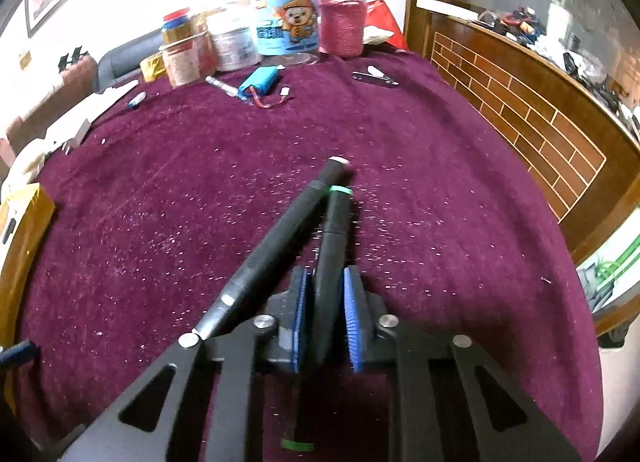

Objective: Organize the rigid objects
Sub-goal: 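Grasp the green-ended black marker with the right tool, then grasp the pink-ended black marker with the left tool and lift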

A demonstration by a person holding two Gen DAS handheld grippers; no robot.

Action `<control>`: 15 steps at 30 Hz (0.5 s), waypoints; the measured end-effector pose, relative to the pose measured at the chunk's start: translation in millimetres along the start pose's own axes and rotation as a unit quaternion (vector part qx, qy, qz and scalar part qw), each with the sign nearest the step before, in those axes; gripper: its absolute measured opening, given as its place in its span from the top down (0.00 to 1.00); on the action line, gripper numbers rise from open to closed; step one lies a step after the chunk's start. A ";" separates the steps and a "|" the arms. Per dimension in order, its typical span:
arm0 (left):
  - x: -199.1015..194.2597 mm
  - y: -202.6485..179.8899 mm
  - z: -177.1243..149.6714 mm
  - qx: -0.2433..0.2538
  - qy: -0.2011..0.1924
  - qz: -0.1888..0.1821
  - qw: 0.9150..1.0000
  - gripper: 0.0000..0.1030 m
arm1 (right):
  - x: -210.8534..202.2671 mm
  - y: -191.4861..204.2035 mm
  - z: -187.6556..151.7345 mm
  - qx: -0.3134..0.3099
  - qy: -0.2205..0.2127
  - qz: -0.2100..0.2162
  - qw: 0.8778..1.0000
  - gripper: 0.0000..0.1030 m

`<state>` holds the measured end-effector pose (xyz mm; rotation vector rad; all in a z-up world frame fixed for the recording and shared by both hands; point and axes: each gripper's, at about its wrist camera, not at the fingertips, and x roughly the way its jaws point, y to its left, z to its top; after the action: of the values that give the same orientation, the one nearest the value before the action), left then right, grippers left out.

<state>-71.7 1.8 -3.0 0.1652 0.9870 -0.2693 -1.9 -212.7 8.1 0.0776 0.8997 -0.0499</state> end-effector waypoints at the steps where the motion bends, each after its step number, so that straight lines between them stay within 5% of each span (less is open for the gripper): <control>1: -0.8 -0.4 -1.2 0.002 0.001 -0.002 1.000 0.00 | -0.3 -7.5 -0.9 0.013 -0.004 0.003 1.000 0.87; 5: -3.0 3.0 1.5 0.008 0.020 -0.030 0.999 0.00 | 0.2 -39.0 -2.4 0.078 -0.012 0.031 0.996 0.87; 9: -6.8 19.3 25.0 -0.081 0.029 -0.147 0.985 0.00 | -0.6 -59.3 -4.1 0.125 -0.018 0.049 0.991 0.87; 15: -0.4 -32.4 91.5 0.004 -0.058 -0.108 0.992 0.00 | -0.3 -66.4 -5.8 0.144 -0.020 0.072 0.987 0.87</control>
<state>-8.4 -52.7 46.4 0.0496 0.8880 -0.4759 -11.6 -278.4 1.7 0.4098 0.8388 -0.0463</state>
